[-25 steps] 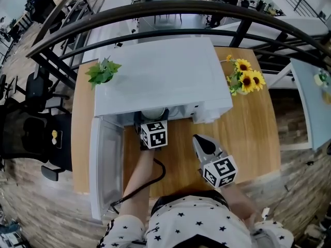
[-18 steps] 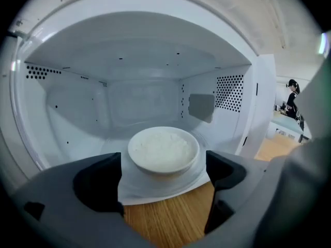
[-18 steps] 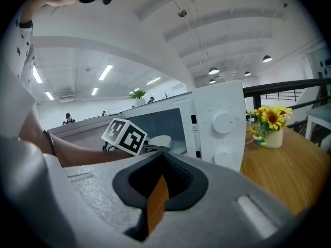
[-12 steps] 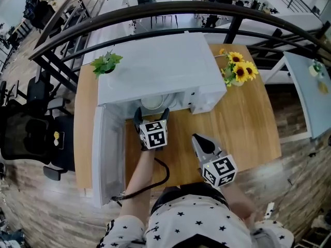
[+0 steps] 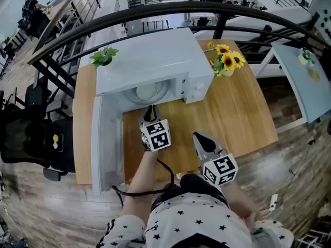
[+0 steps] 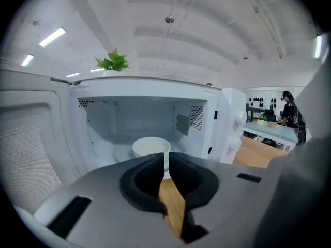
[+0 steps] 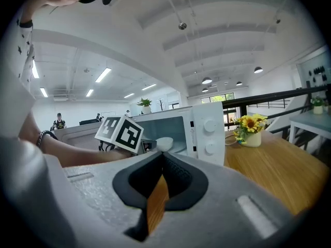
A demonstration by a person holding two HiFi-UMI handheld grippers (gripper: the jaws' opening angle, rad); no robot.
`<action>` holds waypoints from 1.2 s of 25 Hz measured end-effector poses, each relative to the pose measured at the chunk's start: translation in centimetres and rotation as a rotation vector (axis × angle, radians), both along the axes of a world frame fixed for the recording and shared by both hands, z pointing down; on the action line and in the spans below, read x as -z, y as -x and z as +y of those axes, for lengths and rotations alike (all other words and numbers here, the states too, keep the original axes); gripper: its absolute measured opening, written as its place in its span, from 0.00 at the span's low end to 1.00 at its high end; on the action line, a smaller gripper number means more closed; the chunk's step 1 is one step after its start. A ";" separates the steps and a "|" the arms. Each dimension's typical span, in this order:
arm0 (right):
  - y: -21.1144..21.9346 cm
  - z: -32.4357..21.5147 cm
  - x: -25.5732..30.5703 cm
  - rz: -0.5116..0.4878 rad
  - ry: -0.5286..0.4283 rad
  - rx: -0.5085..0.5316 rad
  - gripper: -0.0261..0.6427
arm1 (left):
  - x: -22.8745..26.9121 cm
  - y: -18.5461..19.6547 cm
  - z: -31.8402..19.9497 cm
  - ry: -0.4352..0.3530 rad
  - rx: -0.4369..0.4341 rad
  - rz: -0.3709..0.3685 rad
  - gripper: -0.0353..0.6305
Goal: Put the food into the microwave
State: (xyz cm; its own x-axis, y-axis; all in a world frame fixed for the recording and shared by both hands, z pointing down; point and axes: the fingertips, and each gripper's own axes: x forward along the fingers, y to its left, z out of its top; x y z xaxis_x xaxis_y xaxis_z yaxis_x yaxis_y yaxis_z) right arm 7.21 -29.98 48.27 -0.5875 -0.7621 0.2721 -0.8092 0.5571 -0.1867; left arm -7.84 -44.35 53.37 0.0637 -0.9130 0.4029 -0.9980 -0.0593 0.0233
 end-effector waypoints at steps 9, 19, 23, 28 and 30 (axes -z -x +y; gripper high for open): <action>-1.2 4.4 0.8 0.001 -0.041 -0.042 0.05 | 1.9 -2.7 4.2 -0.060 -0.070 0.063 0.06; -2.0 8.5 1.4 -0.005 -0.060 -0.067 0.05 | 2.4 -5.4 10.3 -0.111 -0.179 0.147 0.06; -1.7 9.9 1.6 -0.006 -0.071 -0.067 0.05 | 2.6 -5.8 12.9 -0.134 -0.213 0.178 0.06; -1.0 11.4 2.2 -0.011 -0.083 -0.058 0.05 | 3.2 -6.0 16.2 -0.142 -0.250 0.206 0.06; -0.6 11.9 2.3 -0.012 -0.089 -0.050 0.05 | 3.3 -6.2 17.6 -0.145 -0.267 0.211 0.06</action>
